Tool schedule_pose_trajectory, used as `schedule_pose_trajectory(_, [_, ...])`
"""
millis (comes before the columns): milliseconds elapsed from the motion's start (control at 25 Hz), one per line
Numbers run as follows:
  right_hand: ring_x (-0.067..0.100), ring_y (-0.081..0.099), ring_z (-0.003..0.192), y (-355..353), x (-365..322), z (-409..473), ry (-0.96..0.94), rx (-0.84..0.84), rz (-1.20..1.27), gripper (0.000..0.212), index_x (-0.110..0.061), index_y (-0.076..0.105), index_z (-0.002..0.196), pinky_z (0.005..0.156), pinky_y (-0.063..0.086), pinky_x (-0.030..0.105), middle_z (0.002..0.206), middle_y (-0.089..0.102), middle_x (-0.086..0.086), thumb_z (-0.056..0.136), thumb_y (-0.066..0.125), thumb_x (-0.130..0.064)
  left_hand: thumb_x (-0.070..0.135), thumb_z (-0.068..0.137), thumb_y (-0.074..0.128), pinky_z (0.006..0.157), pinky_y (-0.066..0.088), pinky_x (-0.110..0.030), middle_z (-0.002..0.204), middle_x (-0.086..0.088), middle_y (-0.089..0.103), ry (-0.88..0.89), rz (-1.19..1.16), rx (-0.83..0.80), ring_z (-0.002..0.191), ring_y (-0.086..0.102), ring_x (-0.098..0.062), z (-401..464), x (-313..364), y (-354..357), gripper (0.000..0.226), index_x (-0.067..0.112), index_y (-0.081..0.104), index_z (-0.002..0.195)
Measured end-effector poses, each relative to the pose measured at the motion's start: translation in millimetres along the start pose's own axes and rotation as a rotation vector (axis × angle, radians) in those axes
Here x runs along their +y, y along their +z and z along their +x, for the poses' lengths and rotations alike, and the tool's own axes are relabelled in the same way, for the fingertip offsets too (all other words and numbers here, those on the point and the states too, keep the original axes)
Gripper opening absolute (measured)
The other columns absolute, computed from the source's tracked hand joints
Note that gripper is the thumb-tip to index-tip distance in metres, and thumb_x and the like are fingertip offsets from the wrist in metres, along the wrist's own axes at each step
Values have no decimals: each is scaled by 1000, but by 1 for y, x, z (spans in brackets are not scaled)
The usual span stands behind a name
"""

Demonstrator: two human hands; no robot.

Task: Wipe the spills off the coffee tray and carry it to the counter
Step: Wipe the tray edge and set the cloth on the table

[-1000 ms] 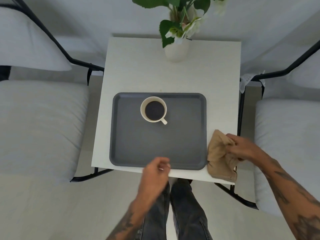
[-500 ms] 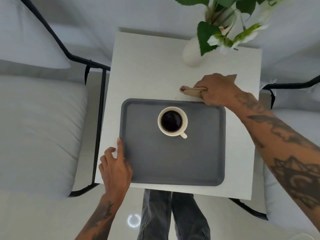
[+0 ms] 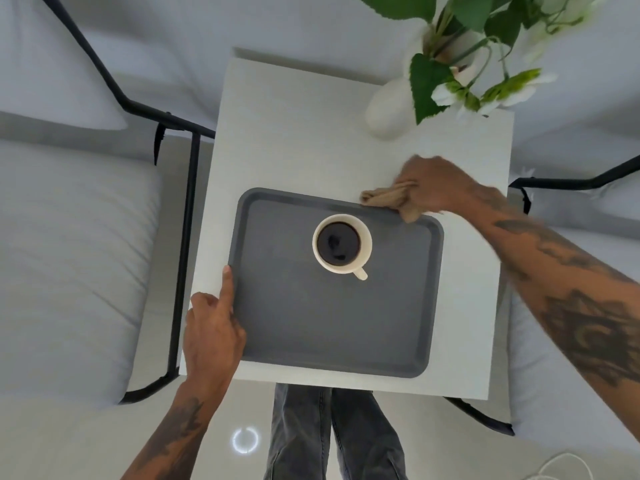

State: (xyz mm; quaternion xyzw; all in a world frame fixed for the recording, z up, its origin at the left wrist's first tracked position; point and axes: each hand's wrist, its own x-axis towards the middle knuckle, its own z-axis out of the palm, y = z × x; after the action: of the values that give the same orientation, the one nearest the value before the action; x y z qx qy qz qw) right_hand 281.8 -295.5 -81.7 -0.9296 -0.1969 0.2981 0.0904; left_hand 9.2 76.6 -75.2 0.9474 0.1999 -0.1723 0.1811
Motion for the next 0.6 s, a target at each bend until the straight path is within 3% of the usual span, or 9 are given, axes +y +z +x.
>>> schedule_pose_trajectory(40, [29, 65, 82, -47, -40, -62, 134, -125, 345, 19, -23, 70, 90, 69, 53, 35, 90, 71, 3, 74, 64, -16, -5, 81, 65, 55, 36, -34, 89, -19, 49, 3, 3, 0, 68, 41, -24, 5, -1, -2, 82, 19, 33, 153])
schedule_pose_trajectory(80, [33, 63, 89, -64, -51, -87, 273, -72, 455, 20, -21, 68, 95, 74, 51, 37, 97, 70, 9, 80, 58, -12, -4, 83, 65, 55, 36, -34, 88, -18, 49, 5, 8, -2, 68, 41, -24, 9, -2, -4, 78, 18, 35, 152])
schedule_pose_trajectory(120, [37, 63, 94, -68, -48, -111, 394, 131, 521, 22, -23, 67, 97, 77, 51, 41, 100, 70, 13, 82, 55, -12, -2, 84, 65, 55, 36, -35, 88, -19, 50, 9, 20, -1, 68, 41, -25, 10, -2, -5, 75, 17, 37, 151])
schedule_pose_trajectory(240, [40, 64, 95, -52, -20, -175, 472, 92, 807, 20, -29, 64, 102, 78, 53, 53, 99, 68, 14, 86, 65, -17, 6, 83, 69, 65, 47, -49, 104, -25, 55, -8, 82, 29, 85, 54, -38, 11, 2, -9, 66, 12, 47, 145])
schedule_pose_trajectory(320, [32, 66, 91, -30, -10, -204, 484, -21, 842, 24, -30, 64, 106, 77, 54, 50, 97, 70, 9, 86, 66, -15, 13, 84, 69, 82, 49, -53, 119, -25, 53, -20, 10, 58, 104, 54, -41, 14, 13, -15, 59, 10, 50, 140])
schedule_pose_trajectory(400, [28, 64, 92, -7, -11, -219, 506, -185, 860, 26, -29, 63, 106, 79, 49, 44, 98, 69, 6, 89, 62, -9, 17, 86, 69, 86, 49, -44, 125, -20, 51, 48, -122, 31, 113, 51, -35, 20, 32, -25, 58, 11, 48, 140])
schedule_pose_trajectory(480, [28, 63, 95, 30, 0, -217, 603, -228, 763, 21, -25, 64, 102, 81, 48, 42, 103, 69, 8, 90, 61, -8, 20, 86, 70, 84, 45, -33, 128, -15, 49, 185, -189, -32, 117, 49, -28, 29, 54, -36, 63, 16, 44, 144])
schedule_pose_trajectory(600, [31, 61, 100, 68, 10, -203, 690, -157, 486, 25, -20, 64, 109, 83, 47, 37, 118, 65, 16, 84, 59, -19, 26, 83, 74, 89, 44, -31, 135, -7, 45, 400, -132, -141, 121, 46, -21, 47, 85, -50, 79, 26, 32, 150])
